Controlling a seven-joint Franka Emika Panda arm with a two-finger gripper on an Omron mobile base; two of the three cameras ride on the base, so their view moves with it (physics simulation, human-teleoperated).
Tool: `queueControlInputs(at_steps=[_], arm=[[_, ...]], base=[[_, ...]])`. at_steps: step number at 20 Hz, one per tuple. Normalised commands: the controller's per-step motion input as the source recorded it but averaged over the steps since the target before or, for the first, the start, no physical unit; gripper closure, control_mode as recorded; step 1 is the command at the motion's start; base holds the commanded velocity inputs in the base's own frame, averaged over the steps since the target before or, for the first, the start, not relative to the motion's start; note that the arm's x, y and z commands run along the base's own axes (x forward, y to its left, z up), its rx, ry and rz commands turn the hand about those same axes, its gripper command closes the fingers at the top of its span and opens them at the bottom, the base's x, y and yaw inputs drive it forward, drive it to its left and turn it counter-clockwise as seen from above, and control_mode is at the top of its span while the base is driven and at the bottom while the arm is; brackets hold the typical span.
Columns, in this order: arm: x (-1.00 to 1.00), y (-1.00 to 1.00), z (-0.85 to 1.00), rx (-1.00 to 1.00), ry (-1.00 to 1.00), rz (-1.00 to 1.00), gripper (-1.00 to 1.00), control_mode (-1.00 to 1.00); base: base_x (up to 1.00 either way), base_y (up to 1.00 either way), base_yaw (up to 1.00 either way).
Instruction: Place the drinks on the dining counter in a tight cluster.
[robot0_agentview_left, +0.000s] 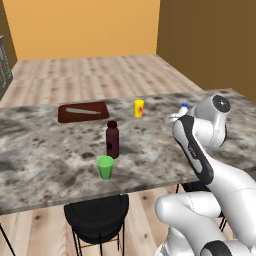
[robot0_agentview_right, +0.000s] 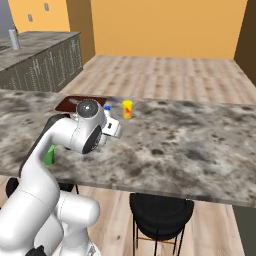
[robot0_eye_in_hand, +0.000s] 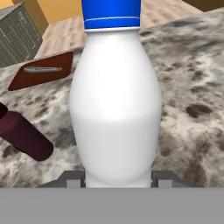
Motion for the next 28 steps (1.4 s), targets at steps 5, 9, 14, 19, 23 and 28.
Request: queueControlInputs(at_steps=[5,9,14,19,23,28], arm=[[0.01,0.00,0.00,0.03,-0.03,0.14,1.00,-1.00],[0.02,0.00,0.00,0.06,-0.18,0.53,1.00,-1.00],[0.36,-0.03,-0.06,0.11,-0.13,0.63,1.00,-1.00],[0.40,0.01,-0.02,0.15,-0.05,0.41,1.00,-1.00],[0.48,0.03,0.00,0.03,0.00,0.21,1.00,-1.00],[0.41,0.04,-0.01,0.00,0.00,0.07,1.00,-1.00]], base=[[0.00,0.00,0.00],[0.00,0.00,0.00],[0.00,0.00,0.00],[0.00,0.00,0.00],[0.00,0.00,0.00],[0.00,0.00,0.00]])
